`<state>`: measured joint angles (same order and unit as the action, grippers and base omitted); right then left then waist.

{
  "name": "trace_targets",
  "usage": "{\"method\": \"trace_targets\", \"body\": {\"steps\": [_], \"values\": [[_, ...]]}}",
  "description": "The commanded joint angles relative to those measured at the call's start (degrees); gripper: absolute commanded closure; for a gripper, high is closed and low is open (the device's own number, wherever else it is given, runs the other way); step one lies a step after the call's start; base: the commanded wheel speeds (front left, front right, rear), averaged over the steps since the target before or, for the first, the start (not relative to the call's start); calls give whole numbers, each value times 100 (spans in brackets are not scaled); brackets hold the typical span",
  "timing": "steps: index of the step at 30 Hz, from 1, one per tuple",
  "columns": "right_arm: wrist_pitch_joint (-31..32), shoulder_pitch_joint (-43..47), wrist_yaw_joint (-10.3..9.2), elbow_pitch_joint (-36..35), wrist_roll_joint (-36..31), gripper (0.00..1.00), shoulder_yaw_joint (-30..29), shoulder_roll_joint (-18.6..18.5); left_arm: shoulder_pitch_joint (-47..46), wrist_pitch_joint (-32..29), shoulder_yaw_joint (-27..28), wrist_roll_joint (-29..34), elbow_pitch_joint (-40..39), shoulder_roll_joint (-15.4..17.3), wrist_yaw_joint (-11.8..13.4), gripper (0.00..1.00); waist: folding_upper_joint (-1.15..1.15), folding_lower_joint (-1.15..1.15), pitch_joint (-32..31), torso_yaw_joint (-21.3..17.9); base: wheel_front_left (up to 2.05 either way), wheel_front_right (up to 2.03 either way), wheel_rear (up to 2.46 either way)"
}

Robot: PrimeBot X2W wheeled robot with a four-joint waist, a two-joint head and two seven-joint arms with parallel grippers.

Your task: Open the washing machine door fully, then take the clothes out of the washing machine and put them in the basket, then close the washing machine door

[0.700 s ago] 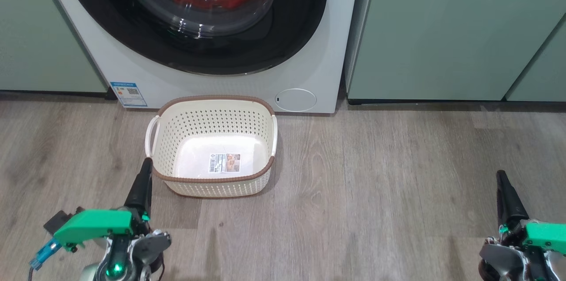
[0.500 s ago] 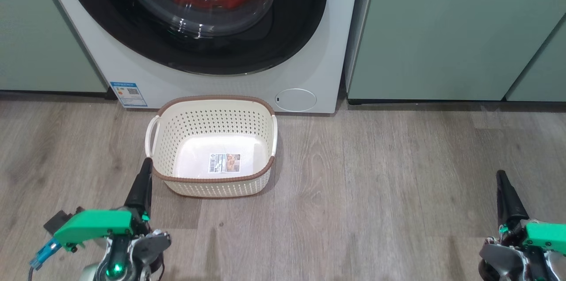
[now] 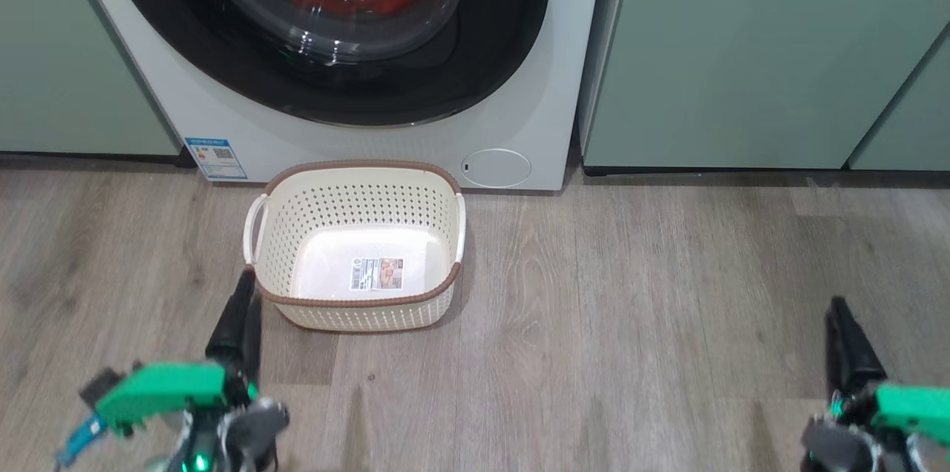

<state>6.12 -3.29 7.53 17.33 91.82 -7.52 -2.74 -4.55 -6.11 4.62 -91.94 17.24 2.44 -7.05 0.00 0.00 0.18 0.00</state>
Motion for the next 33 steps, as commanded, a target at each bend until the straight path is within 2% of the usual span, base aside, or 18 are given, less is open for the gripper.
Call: {"method": "trace_targets", "body": {"steps": [1, 4, 17, 24, 33], "values": [[-4, 57, 0, 131, 1, 0, 5, 14, 73, 4, -5, 2, 121, -10, 0, 0, 0, 0, 2, 0, 0, 0, 0], [-6, 227, 0, 417, 1, 0, 8, 46, 334, 5, -13, 3, 402, -44, 0, 0, 0, 0, 4, 0, 0, 0, 0], [-208, 151, 0, 268, -248, 0, 121, 40, 235, 207, -38, 332, 285, -35, -4, 0, 0, 0, 16, 3, 0, 0, 0], [-327, 102, -1, 113, -708, 0, 166, 37, 180, 326, -17, 794, 167, -31, -7, 0, 0, 0, 27, 10, 0, 0, 0], [-478, 45, -1, -106, -1491, 0, 229, 33, 112, 477, -31, 1686, -14, -24, 41, 0, 0, 0, 44, 22, 0, 0, 0]]}}
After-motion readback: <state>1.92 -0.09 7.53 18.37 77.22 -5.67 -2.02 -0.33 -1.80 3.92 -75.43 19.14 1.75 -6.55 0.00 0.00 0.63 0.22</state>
